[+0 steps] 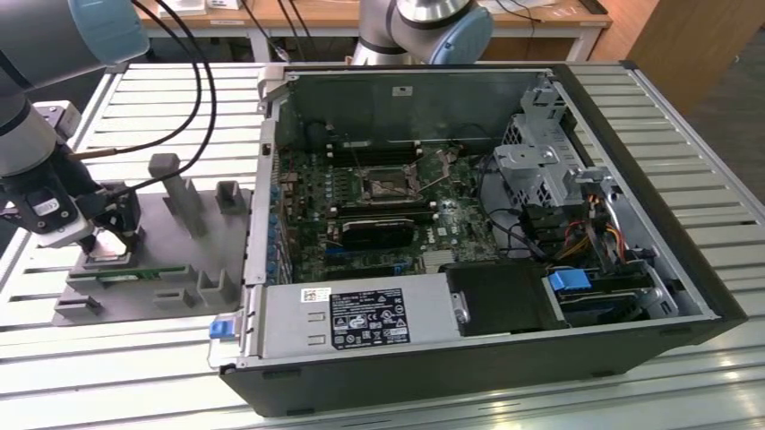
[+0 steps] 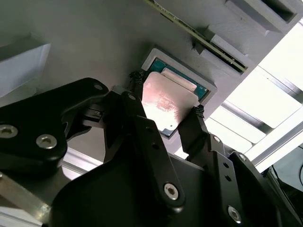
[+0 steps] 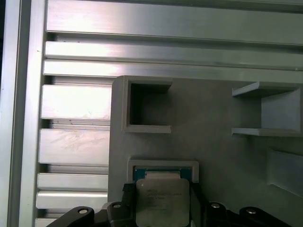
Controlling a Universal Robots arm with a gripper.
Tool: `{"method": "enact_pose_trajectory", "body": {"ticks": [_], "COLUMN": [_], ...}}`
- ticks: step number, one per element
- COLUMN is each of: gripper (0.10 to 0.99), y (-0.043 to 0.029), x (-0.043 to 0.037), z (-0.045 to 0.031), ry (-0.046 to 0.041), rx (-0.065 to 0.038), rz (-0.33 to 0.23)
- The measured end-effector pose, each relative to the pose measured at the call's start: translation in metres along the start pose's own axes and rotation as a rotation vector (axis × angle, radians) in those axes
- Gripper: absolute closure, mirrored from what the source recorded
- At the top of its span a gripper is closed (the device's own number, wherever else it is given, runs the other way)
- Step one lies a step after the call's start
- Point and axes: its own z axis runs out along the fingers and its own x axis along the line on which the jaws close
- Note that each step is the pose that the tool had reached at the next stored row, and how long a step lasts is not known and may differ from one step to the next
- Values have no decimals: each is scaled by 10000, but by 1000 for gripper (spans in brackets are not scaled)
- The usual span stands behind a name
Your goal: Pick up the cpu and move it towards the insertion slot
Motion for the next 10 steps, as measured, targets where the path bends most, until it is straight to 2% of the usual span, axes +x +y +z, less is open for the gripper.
{"method": "enact_pose_trajectory", "body": {"ticks": [5,10], "gripper": [545,545], "y": [1,4], "x": [-1,-4], "z": [-12,-116], "ry": [-6,0], "rx": [-3,0], "rz": [0,0]}}
